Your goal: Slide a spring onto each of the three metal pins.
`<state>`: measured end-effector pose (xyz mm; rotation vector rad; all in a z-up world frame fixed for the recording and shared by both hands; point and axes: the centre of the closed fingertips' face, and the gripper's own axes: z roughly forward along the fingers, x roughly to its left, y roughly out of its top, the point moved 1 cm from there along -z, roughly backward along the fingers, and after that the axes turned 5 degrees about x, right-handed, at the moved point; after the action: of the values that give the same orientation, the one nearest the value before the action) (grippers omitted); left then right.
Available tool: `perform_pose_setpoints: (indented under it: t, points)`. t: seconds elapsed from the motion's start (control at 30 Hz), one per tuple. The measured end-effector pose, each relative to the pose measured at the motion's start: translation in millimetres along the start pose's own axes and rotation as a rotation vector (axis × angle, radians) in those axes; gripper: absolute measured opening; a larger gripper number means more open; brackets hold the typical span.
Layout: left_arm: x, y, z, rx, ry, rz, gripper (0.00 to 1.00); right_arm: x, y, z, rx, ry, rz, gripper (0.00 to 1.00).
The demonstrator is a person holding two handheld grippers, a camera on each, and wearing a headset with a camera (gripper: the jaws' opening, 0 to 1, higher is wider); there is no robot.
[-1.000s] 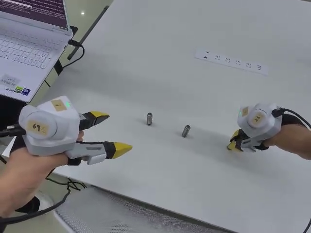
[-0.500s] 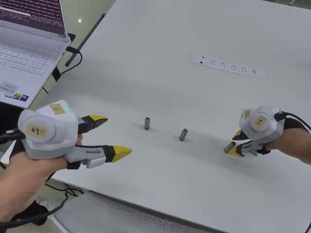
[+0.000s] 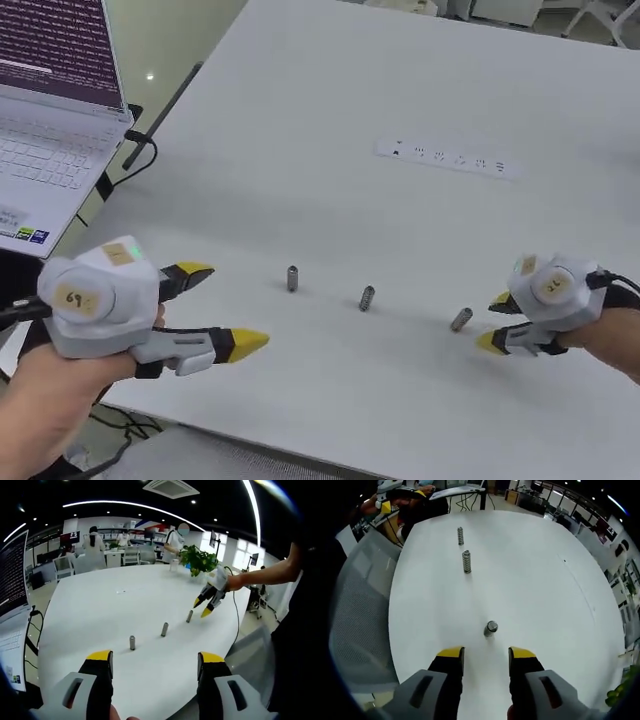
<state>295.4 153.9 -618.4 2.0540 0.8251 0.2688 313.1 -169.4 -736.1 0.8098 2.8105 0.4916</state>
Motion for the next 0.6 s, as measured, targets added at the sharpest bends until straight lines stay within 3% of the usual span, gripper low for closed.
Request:
perform_pose_setpoints:
  t: [0.4, 0.6]
  points:
    - [-1.1, -5.5, 3.4, 0.015, 0.002, -0.007, 0.65, 16.8, -5.0, -18.2, -0.115, -0.054, 0.126, 0.36]
    - [-0.9, -4.6, 4.1, 0.011, 0.004, -0.007, 0.65, 24.1, 9.7, -37.0, -0.25, -0.082, 0.229, 0.39]
